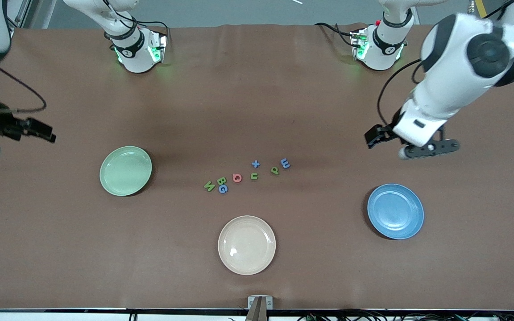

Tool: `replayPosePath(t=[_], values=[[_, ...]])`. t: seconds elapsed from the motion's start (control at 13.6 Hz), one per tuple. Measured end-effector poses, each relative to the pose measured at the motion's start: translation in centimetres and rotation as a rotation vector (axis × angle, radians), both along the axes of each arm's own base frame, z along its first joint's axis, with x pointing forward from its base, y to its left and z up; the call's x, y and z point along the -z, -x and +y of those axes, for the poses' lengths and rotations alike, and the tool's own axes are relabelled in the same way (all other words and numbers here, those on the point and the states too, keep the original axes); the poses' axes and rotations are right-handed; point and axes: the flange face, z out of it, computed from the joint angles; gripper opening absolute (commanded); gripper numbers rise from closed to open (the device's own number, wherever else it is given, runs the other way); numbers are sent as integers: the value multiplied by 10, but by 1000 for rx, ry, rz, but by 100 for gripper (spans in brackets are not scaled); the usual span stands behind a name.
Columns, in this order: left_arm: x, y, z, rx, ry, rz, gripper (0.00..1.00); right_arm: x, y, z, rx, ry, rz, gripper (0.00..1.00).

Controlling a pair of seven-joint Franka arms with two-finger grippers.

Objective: Sort upper and lower case letters into plates

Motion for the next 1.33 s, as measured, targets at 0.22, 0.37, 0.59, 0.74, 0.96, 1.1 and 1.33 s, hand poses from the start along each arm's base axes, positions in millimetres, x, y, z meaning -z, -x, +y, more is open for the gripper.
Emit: replayPosePath(t=[0.22,0.37,0.59,0.74,0.96,1.1,1.33], values=[[61,12,-40,-80,11,22,98,55,-23,-32,-2,-9,45,100],[94,24,-80,-133,-39,24,94,70,-26,-38,-1,-13,65,100],[139,42,-132,-202,-68,10,87,97,-34,-38,0,-18,51,100],[169,49,-155,-244,-47,14,79,123,-40,-37,24,-60,53,100],[207,67,-187,-293,-76,-19,74,166,-42,-44,58,-83,37,100],[226,71,-199,-343,-85,-39,73,185,-37,-43,62,-82,35,100],[250,73,-219,-370,-78,-18,67,197,-34,-36,57,-83,21,100]])
